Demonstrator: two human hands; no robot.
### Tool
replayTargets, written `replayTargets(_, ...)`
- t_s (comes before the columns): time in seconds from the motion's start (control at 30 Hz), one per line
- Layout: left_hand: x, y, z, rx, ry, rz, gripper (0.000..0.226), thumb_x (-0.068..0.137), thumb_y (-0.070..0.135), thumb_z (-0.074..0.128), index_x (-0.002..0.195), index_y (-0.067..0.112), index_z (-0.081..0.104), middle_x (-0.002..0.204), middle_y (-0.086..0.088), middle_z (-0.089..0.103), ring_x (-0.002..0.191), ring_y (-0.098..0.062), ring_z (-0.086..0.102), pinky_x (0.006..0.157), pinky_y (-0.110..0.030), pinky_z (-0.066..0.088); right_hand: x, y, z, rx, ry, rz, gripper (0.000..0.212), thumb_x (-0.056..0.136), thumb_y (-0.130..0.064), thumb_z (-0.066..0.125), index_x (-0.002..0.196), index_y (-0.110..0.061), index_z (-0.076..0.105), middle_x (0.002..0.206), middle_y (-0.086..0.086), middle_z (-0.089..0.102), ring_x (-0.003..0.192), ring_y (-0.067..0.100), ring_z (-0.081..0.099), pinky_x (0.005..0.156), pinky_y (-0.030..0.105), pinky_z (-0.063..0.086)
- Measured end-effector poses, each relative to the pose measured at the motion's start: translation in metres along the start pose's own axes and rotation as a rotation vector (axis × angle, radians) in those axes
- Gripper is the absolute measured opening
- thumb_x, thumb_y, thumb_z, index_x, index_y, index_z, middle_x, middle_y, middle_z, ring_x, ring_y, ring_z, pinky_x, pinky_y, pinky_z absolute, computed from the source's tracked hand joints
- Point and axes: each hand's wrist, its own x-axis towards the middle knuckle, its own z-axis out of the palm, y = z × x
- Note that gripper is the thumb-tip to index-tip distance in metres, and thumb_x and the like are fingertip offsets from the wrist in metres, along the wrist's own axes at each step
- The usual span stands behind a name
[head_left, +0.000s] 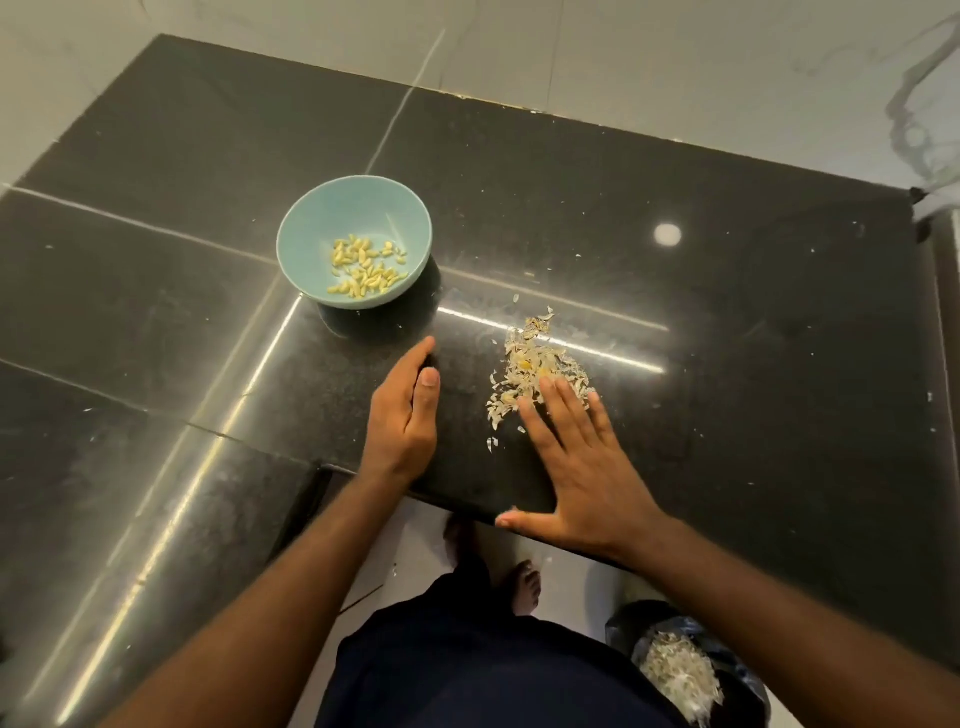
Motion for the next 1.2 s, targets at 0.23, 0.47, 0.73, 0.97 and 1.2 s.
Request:
replayTargets(0.23, 0.006, 0.021, 0.036, -0.02, 0.042, -0.046, 0.076, 0.094, 0.057, 0.029, 0.145, 0.004, 0.046, 0.148, -0.01, 0.049, 0.134, -0.009, 0.044, 0.105, -0.003, 0.028, 0.092, 0.024, -0.006, 0.021, 0.136, 0.19, 0.09, 0.089, -0.073, 0.031, 0.158, -0.017, 0.02, 0.166, 0.014, 0.014, 0.155, 0.029, 0.005, 0.123, 0.054, 0.002)
replayTargets(0.47, 0.035, 0.032, 0.063, -0.112, -0.068, -0.044, 0.079, 0.092, 0.064, 0.027, 0.149, 0.011, 0.041, 0.152, -0.008, 0.046, 0.138, -0.01, 0.04, 0.115, -0.029, 0.033, 0.08, 0.064, -0.026, 0.47, 0.212, 0.461, 0.079, 0.095, -0.07, 0.034, 0.156, -0.02, 0.025, 0.16, 0.01, 0.031, 0.149, 0.027, 0.027, 0.12, 0.053, 0.028)
replayTargets(0.73, 0.055, 0.02, 0.049, -0.388, -0.083, -0.186, 0.073, 0.093, 0.061, 0.034, 0.15, 0.016, 0.038, 0.155, -0.004, 0.041, 0.143, -0.011, 0.037, 0.121, -0.042, 0.028, 0.112, 0.007, 0.0, 0.038, 0.166, 0.113, 0.053, 0.088, -0.06, 0.045, 0.123, -0.023, 0.06, 0.128, 0.009, 0.054, 0.123, 0.03, 0.047, 0.102, 0.046, 0.04)
replayTargets(0.97, 0.063, 0.023, 0.046, -0.247, -0.198, -0.136, 0.059, 0.096, 0.044, 0.034, 0.146, 0.014, 0.046, 0.144, 0.003, 0.051, 0.132, -0.001, 0.045, 0.108, -0.011, 0.032, 0.132, 0.018, -0.005, -0.007, 0.328, 0.153, 0.037, 0.097, -0.041, 0.04, 0.081, -0.014, 0.062, 0.071, 0.002, 0.052, 0.062, 0.022, 0.049, 0.05, 0.03, 0.025)
replayTargets(1.2, 0.072, 0.019, 0.05, -0.39, -0.162, -0.279, 0.038, 0.107, 0.028, 0.04, 0.142, 0.017, 0.051, 0.143, 0.002, 0.055, 0.133, -0.007, 0.049, 0.116, -0.03, 0.035, 0.138, 0.026, -0.007, 0.042, 0.322, 0.107, 0.041, 0.094, -0.037, 0.047, 0.058, -0.017, 0.052, 0.054, -0.001, 0.052, 0.048, 0.014, 0.035, 0.043, 0.027, 0.031)
